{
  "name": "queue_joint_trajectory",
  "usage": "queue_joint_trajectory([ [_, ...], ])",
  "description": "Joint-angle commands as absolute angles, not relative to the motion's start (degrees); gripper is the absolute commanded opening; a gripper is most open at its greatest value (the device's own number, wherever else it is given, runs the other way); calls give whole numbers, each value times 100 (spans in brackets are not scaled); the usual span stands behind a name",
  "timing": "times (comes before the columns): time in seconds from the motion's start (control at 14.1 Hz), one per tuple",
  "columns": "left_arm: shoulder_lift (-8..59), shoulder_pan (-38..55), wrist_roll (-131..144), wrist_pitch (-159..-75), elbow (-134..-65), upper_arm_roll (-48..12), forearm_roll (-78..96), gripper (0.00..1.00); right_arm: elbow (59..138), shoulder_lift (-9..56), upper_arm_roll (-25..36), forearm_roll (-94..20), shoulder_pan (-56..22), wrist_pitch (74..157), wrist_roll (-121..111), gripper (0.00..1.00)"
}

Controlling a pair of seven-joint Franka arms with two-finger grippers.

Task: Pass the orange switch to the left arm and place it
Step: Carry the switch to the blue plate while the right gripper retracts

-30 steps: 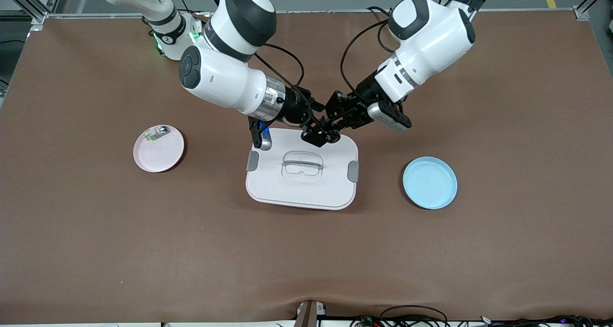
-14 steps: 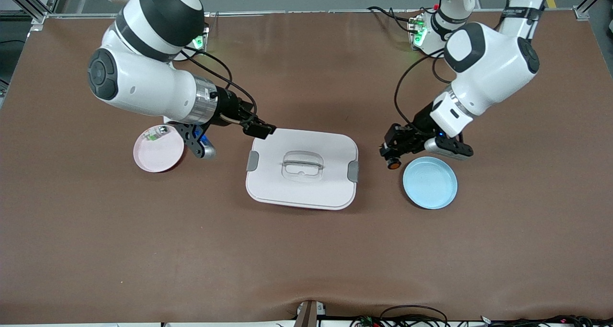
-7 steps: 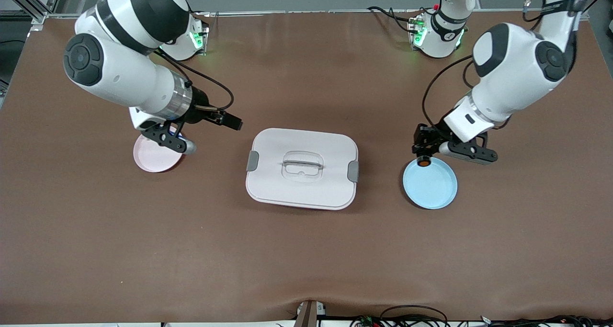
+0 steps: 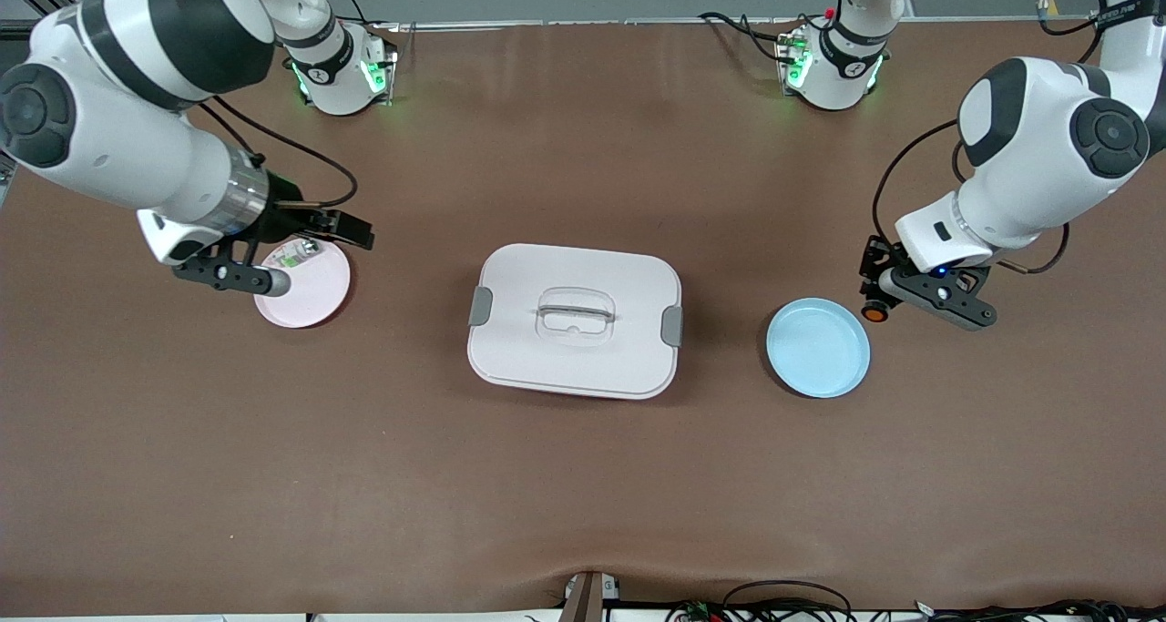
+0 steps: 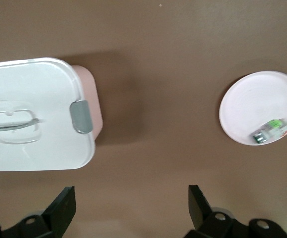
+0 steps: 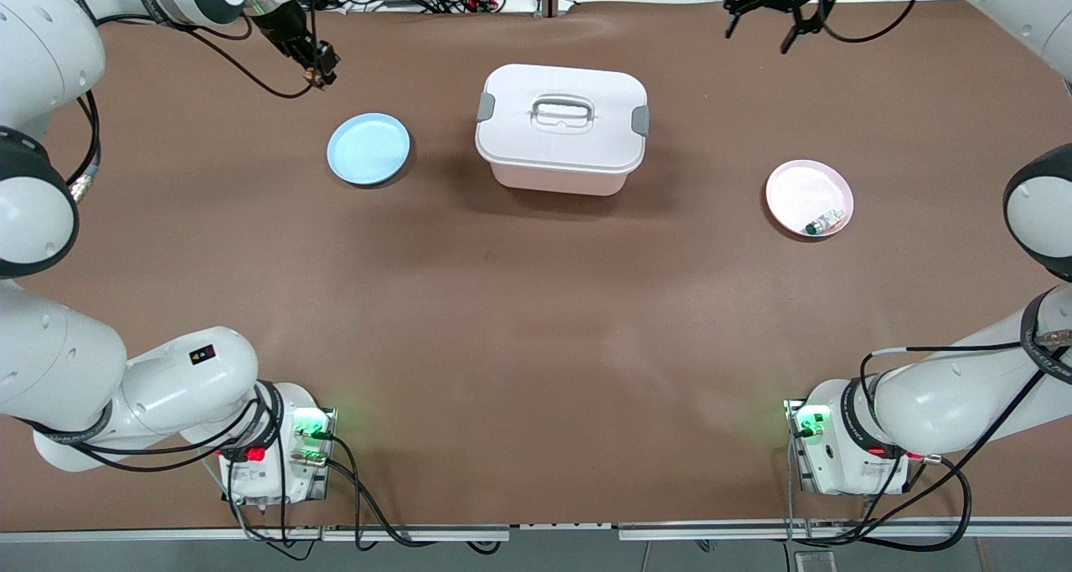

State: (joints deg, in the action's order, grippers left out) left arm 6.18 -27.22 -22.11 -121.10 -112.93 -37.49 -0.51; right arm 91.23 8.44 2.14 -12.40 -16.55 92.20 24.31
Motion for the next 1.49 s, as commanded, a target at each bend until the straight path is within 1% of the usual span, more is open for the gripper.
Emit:
queue_joint_trajectory([
  [0.0,790,-2865,-2968,-12041,-11268,-3797,-343,0,9308,624,123,-1037,-1390,9167,1988,100],
  [0.28,1115,-2962,-3665,-12041,-11276,-3797,-913,0,9299,615,123,-713,-1143,9176,1557,100],
  [0.42,1274,-2953,-3761,-12050,-11303,-3806,-1255,0,9281,607,237,-642,-994,9176,1189,100],
  [0.71,1730,-2962,-4542,-12138,-11241,-3806,-1818,0,9202,633,237,-519,-371,9202,670,100],
  [0.85,1941,-2927,-4632,-12173,-11285,-3814,-2291,0,9193,650,246,-466,-203,9228,274,100],
  [0.99,2074,-2927,-4675,-12409,-11381,-3814,-2784,0,9036,668,255,-203,-115,9193,246,100],
  [1.2,2398,-2962,-5026,-12769,-11417,-3823,-2900,0,8825,659,264,139,-114,9202,246,100],
  [1.42,2575,-2997,-5405,-13279,-11628,-3849,-2900,0,8763,563,394,62,-114,9158,246,100],
])
